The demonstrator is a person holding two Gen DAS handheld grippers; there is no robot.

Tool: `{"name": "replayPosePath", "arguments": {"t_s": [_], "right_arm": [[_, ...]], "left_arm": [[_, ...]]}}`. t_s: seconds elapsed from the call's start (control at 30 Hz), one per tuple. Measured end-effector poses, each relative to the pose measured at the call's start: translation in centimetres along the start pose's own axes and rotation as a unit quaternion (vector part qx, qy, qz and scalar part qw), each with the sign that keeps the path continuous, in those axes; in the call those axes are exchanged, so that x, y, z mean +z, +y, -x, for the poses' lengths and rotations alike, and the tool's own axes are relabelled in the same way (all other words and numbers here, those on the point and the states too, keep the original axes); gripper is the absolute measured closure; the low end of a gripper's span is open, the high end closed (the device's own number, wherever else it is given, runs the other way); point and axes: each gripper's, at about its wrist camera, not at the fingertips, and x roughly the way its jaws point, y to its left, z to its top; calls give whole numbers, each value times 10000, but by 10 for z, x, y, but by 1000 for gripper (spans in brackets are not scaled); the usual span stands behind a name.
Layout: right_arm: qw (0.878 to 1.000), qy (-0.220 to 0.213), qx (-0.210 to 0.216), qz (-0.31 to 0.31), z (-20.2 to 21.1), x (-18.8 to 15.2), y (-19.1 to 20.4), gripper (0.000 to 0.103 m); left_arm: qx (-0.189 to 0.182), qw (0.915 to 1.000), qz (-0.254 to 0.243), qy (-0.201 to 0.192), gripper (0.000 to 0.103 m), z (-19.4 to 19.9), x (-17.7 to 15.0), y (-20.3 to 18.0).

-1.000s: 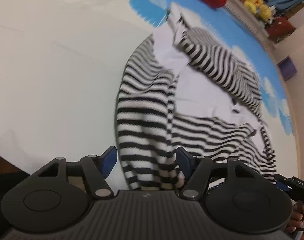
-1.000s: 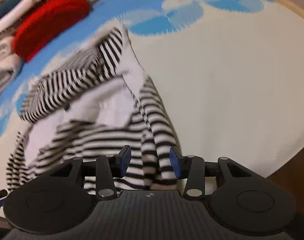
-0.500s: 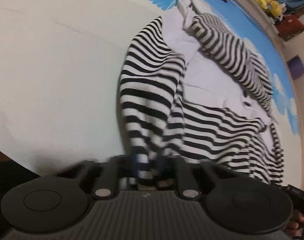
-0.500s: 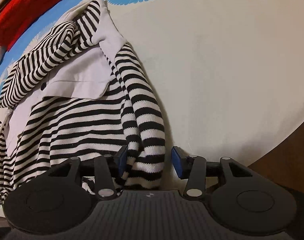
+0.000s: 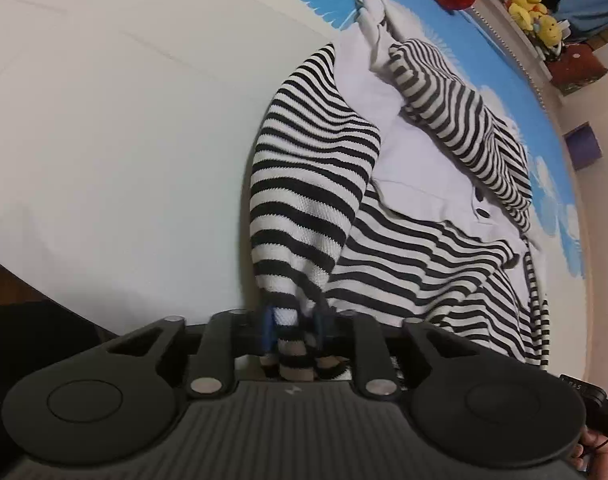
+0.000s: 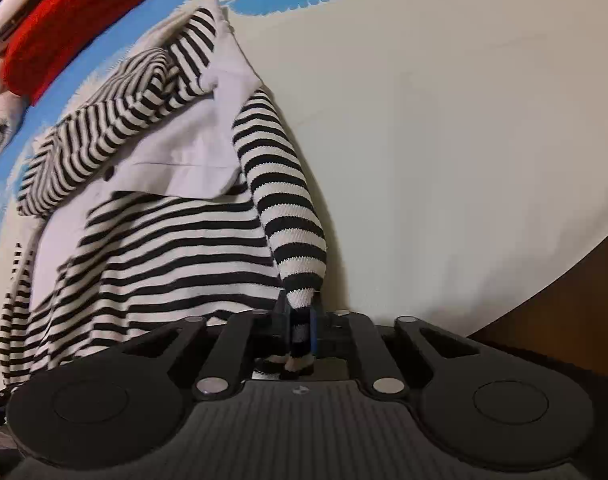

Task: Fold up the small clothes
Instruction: 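Grasp the hem with the left gripper while the right gripper grasps the hem beside it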

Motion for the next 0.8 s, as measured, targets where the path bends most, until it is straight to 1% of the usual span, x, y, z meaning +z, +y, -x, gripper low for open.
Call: {"name": "replayPosePath", "arguments": {"t_s": [0.03, 0.07, 0.2, 0.37, 0.6, 0.63, 0.67, 0.7, 0.73, 0.8], "right_arm": [[10000, -10, -59, -22, -1, 0, -1, 79], [9999, -9, -85, -61, -2, 0, -1, 77], [9999, 65, -32, -139, -4, -1, -4, 76], [9999, 151, -4, 71, -8, -2, 0, 74], [9992, 174, -31, 371, -10, -5, 10, 74], [9989, 159, -40, 428, -10, -5, 12, 77], [9988, 126, -37, 466, -9, -6, 13, 89], [9988, 86, -6, 490, -8, -6, 13, 94], [9987, 23, 41, 502, -6, -6, 14, 95], [9984, -172, 150, 510, 2, -4, 14, 96]], "left_arm": [[9, 10000, 9, -13, 72, 0, 1, 1], [5, 10000, 13, -10, 72, 1, 1, 0], [120, 9999, -101, 62, 70, -5, 0, -3], [295, 9994, -200, 17, 70, -12, 1, -9], [418, 9982, -420, -4, 70, -16, 0, -12], [436, 9979, -469, 1, 72, -17, 0, -13], [450, 9976, -534, -8, 74, -16, 0, -14], [445, 9974, -567, -29, 81, -15, -1, -15], [427, 9974, -577, -51, 83, -14, -1, -16], [411, 9976, -547, -78, 83, -13, -1, -16]]}}
